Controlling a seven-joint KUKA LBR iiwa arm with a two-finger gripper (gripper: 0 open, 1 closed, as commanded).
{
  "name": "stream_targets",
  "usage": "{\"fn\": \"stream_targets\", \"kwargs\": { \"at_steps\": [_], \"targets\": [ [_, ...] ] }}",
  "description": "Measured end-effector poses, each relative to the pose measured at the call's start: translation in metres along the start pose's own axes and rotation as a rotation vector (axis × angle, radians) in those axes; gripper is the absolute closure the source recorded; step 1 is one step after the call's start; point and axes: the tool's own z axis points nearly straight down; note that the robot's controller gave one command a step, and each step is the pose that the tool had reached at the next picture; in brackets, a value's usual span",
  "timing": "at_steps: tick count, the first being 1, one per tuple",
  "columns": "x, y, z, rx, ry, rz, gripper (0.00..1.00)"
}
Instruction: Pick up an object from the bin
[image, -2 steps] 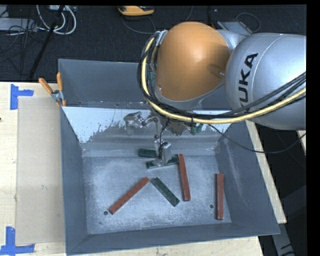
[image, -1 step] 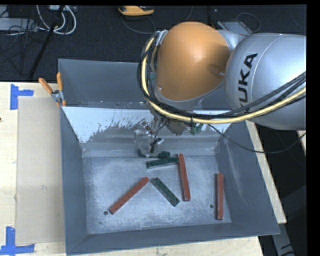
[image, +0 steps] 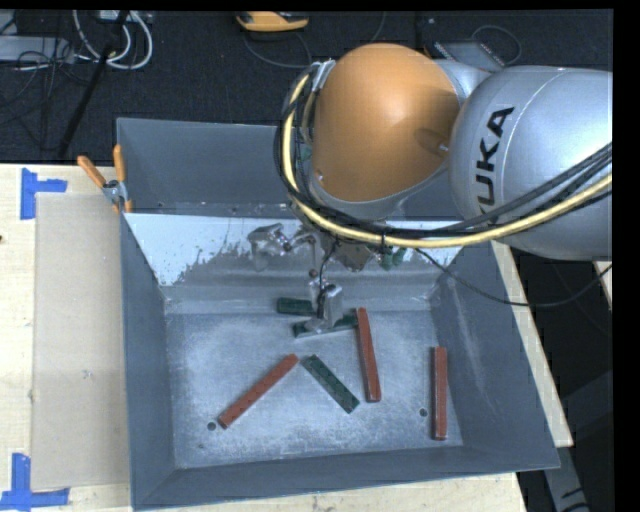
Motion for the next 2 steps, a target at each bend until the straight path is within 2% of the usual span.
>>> {"fn": "stream_targets", "kwargs": {
  "at_steps": [1, 2],
  "targets": [
    [0.024, 0.019, 0.154, -0.003, 0.011, 0.095, 0.00],
    [0.043, -0.001, 0.217, -0.001, 0.008, 0.232, 0.00]
  ]
}}
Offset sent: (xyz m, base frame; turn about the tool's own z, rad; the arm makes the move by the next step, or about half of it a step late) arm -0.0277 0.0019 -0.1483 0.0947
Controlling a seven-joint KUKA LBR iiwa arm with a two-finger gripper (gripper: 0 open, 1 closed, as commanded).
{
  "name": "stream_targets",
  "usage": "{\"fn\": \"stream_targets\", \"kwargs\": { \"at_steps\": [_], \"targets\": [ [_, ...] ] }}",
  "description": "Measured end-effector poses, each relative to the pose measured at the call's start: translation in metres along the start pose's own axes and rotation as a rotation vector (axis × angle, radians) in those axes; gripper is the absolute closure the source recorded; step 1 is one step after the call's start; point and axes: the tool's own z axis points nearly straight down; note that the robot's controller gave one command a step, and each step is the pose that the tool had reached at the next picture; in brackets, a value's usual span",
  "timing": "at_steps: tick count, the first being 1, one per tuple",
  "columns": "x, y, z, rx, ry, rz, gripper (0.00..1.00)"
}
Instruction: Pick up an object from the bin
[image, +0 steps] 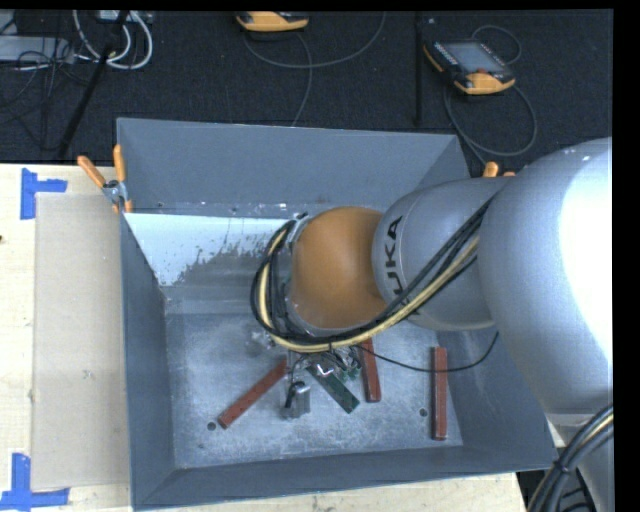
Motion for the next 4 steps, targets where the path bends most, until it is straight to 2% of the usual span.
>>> {"fn": "stream_targets", "kwargs": {
  "at_steps": [1, 2, 3, 4],
  "targets": [
    [-0.002, 0.000, -0.003, 0.000, -0.005, 0.000, 1.00],
    [-0.024, -0.011, -0.081, 0.004, -0.011, -0.369, 1.00],
    [-0.019, -0.043, -0.017, 0.000, -0.005, -0.774, 1.00],
    [0.051, -0.061, -0.010, 0.017, -0.024, -1.168, 1.00]
  ]
}}
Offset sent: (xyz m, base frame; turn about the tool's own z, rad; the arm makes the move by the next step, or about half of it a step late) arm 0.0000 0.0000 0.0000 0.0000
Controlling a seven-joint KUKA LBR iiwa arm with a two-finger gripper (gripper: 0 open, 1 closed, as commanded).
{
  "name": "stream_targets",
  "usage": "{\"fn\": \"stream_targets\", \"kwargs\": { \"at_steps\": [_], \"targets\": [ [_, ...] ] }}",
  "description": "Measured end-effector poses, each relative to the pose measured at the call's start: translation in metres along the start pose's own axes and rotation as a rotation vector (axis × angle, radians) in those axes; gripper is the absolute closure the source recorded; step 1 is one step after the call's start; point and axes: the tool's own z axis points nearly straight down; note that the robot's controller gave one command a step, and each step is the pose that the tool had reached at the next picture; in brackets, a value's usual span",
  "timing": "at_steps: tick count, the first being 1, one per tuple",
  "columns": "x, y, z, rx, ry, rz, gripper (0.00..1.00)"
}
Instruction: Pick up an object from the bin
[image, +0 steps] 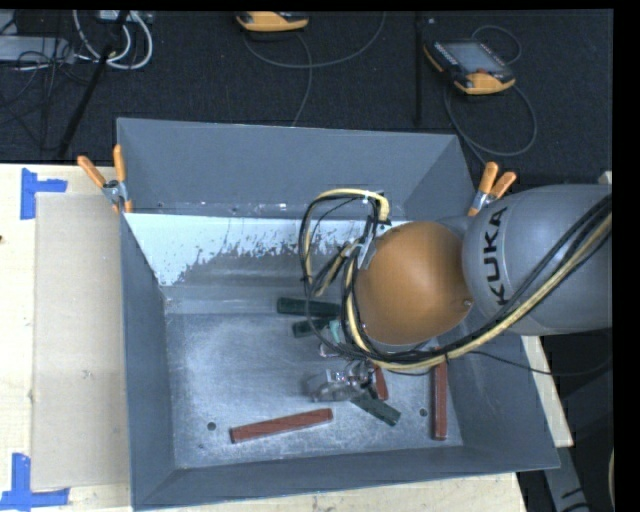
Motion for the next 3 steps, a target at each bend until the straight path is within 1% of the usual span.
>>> {"fn": "stream_targets", "kwargs": {
  "at_steps": [1, 2, 3],
  "targets": [
    [0.002, 0.006, 0.007, -0.018, 0.005, 0.003, 0.00],
    [0.057, -0.023, -0.079, -0.012, 0.010, 0.112, 0.00],
    [0.077, -0.053, 0.007, -0.027, 0.003, -0.292, 0.00]
  ]
}}
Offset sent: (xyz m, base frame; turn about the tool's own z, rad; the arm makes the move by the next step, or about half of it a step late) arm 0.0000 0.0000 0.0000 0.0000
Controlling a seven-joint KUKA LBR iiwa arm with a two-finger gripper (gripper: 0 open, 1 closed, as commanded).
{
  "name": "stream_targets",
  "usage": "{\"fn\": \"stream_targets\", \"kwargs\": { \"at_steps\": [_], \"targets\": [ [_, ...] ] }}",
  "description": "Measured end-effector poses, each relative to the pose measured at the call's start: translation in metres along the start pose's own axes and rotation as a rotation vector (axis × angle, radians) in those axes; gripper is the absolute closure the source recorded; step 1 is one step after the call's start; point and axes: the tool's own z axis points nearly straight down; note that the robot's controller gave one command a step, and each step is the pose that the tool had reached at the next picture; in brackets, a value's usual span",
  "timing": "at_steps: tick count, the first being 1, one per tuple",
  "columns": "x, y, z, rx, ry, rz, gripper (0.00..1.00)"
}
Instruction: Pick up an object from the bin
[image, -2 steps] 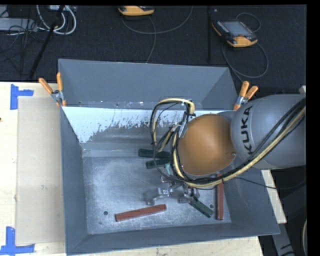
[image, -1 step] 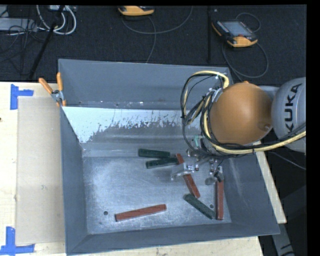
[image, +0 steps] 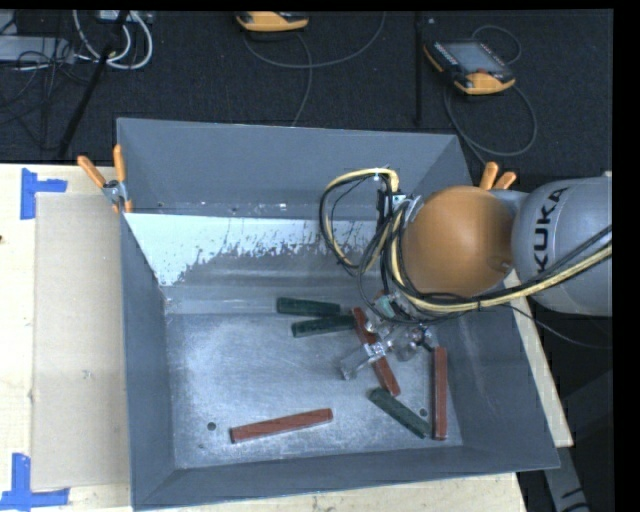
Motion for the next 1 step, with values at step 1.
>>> {"fn": "stream_targets", "kwargs": {
  "at_steps": [1],
  "targets": [
    [0.0004, -0.0010, -0.0024, 0.003, 0.000, 0.006, 1.00]
  ]
}}
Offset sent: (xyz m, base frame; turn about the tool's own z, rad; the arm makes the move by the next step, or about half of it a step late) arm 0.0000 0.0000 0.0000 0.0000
